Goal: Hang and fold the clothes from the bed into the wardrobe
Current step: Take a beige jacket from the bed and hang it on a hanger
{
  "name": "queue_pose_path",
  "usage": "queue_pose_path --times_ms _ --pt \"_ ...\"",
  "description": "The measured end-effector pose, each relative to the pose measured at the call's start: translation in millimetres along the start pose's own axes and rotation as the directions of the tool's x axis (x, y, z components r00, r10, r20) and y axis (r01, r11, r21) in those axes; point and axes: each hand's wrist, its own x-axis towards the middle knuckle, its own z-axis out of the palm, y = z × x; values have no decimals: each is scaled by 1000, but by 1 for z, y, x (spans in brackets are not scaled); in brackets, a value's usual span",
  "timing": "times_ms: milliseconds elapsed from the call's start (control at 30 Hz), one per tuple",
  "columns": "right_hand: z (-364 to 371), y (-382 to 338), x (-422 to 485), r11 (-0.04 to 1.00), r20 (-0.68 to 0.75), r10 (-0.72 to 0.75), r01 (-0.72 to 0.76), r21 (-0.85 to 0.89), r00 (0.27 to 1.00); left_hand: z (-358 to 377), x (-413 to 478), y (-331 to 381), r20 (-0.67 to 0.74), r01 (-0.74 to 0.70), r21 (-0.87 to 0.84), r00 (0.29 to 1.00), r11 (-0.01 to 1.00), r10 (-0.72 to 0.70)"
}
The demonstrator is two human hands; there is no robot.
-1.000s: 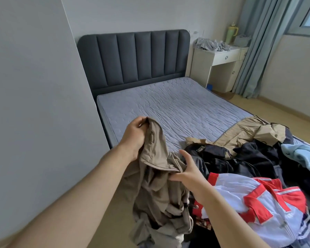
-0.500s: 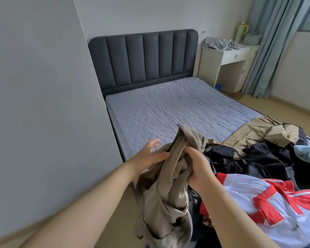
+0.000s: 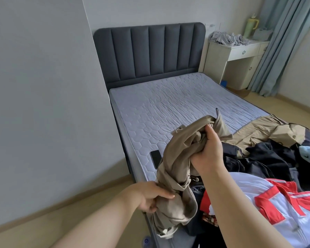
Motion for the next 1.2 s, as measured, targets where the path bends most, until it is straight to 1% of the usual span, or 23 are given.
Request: queue_pose_path --times_ms 67,100,167,233,300,333,367,400,467,500,533,567,633,700,733,767,833,900,967,1033,1067,1133,1200 --pt "0 3 2 999 5 3 -3 -49 1000 -1 0 2 -148 0 73 989 997 11" --pt "-1 6 3 996 -8 3 -4 -92 1000 -6 -4 4 -239 -22 98 970 995 45" --pt "-5 13 5 984 -38 7 -14 -178 999 -18 -18 8 -406 -106 123 902 987 148" --pt "-7 19 3 966 -59 36 -50 -253 998 -34 -29 11 -520 -234 38 826 971 220" --pt "-8 30 3 945 -55 52 -67 -321 997 -46 -40 8 -532 -338 -182 824 923 197" --pt "-10 38 6 937 -52 68 -82 -340 996 -51 -49 10 -522 -359 -326 840 875 150" --pt "-10 43 7 924 -41 76 -86 -373 996 -55 -56 13 -515 -375 -422 849 826 122" --pt "-11 43 3 906 -11 93 -90 -414 996 -55 -60 19 -492 -398 -482 860 781 135" --pt "28 97 -10 805 94 233 -138 -577 968 -103 -103 -6 -548 -543 -589 813 598 198" --pt "29 99 -10 772 120 227 -104 -627 967 -103 -111 -2 -549 -561 -610 808 559 212" --pt "33 104 -12 756 156 238 -82 -649 959 -103 -121 0 -542 -562 -622 812 546 219" --pt "38 111 -14 737 196 261 -63 -673 945 -101 -133 -1 -537 -572 -622 809 535 240" --pt "53 132 -20 690 290 371 -53 -722 882 -108 -160 -9 -533 -628 -607 776 487 336" --pt "73 158 -32 614 350 504 -43 -788 789 -123 -186 -23 -551 -696 -543 717 469 426" --pt "87 174 -39 579 366 567 -41 -814 738 -133 -201 -33 -575 -738 -497 674 458 463" --pt "97 187 -43 554 382 603 -23 -832 700 -139 -215 -41 -583 -764 -468 645 444 495" --pt "123 218 -59 506 407 623 52 -861 668 -158 -248 -62 -608 -821 -421 571 385 552" --pt "151 248 -78 483 448 584 154 -862 677 -178 -285 -87 -637 -871 -376 490 315 595" --pt "180 276 -98 524 508 527 210 -825 681 -198 -317 -111 -701 -910 -323 414 259 581" --pt "209 305 -122 595 568 480 228 -771 668 -218 -348 -137 -789 -928 -237 357 287 501" --pt "222 319 -135 628 606 461 244 -739 649 -227 -363 -152 -817 -926 -217 346 309 462" --pt "250 346 -166 669 673 457 273 -691 582 -241 -395 -182 -828 -919 -197 343 341 444" --pt "273 367 -194 702 737 486 293 -649 470 -250 -421 -205 -827 -921 -111 295 374 479"
